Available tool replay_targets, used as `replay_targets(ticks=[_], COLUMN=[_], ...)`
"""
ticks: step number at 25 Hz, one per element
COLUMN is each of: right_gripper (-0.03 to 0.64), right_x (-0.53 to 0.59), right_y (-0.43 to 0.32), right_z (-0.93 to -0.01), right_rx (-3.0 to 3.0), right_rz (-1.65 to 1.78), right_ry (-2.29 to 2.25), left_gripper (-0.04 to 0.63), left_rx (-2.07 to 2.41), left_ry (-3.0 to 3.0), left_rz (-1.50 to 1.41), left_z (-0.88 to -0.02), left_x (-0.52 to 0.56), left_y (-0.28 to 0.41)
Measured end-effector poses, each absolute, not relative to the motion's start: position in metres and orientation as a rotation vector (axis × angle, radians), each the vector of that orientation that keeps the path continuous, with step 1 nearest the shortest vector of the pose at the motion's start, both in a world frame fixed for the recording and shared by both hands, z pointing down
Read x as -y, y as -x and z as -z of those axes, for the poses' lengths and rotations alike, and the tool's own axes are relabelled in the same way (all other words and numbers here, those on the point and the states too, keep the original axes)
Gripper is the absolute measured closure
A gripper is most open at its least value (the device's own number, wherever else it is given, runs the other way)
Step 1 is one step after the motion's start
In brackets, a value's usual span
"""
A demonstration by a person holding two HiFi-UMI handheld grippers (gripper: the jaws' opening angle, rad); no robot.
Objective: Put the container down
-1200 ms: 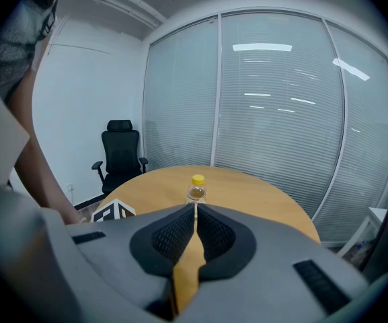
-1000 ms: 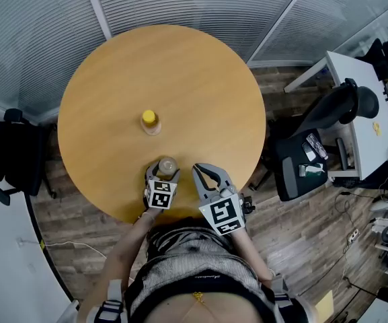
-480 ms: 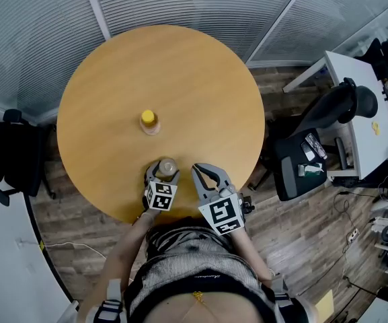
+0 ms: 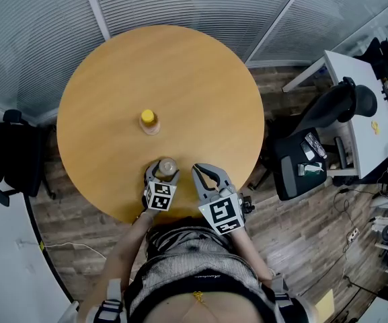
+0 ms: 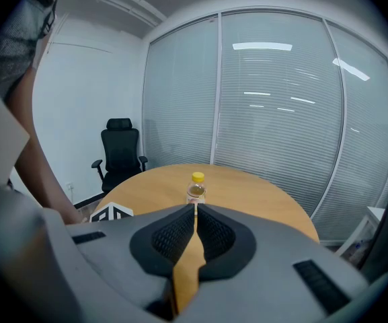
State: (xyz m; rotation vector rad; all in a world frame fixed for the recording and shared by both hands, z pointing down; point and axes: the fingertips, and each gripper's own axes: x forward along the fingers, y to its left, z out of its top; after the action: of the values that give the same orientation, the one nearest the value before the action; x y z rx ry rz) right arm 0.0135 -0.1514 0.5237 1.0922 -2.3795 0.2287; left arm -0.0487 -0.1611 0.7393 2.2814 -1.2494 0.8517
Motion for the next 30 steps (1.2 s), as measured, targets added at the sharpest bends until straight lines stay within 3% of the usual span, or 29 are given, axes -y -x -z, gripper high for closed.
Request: replay_targets(ticks=[30], right_gripper=[0.592], right_x=[0.143], right_y=[-0.012], right_z=[-0.526], right_rx=[2.405], right_rz=[-0.229], right_ry=[-1.075], left_gripper=[0.270], left_rx=[1.280], left_ry=[-2.236], left_rz=[-0.841], left_z=[-0.732], left_x=[0.137], left_y=[0.072])
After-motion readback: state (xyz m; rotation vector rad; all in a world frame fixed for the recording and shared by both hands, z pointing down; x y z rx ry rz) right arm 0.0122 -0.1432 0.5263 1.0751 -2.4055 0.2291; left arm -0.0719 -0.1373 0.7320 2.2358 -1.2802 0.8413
